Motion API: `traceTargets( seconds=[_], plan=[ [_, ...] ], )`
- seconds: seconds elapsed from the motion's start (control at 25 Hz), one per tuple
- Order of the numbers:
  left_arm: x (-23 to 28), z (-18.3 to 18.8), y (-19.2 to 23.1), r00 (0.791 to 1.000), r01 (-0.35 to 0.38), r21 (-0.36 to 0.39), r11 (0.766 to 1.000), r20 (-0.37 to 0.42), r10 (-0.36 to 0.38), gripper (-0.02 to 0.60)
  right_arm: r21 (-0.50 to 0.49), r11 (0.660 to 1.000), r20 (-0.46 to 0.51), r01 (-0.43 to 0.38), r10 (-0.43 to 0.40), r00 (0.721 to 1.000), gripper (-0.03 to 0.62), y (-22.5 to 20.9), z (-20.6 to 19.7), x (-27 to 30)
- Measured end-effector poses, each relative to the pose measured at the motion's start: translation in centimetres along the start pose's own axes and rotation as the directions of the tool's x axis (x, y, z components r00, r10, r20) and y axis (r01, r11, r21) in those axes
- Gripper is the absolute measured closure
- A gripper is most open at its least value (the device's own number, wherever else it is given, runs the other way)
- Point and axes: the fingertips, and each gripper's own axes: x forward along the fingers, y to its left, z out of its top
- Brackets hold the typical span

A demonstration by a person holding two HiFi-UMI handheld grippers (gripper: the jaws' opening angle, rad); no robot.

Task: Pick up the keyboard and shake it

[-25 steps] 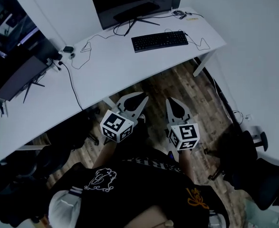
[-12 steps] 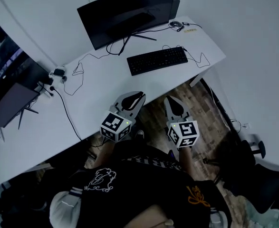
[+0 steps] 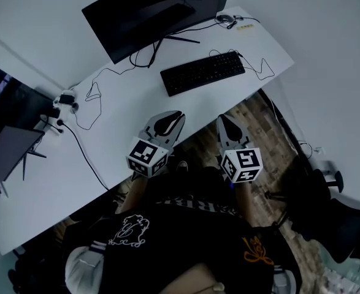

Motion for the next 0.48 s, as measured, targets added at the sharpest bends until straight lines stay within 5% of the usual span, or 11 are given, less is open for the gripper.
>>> traceTargets(
  seconds=[0.48],
  plan=[
    [3.7, -0.7, 3.9, 0.997, -0.072, -0.050, 0.996, -0.026, 0.071, 0.532, 0.026, 0.999, -0.038, -0.026, 0.027, 0.999, 0.579, -5.0, -0.4, 4.8]
  ],
)
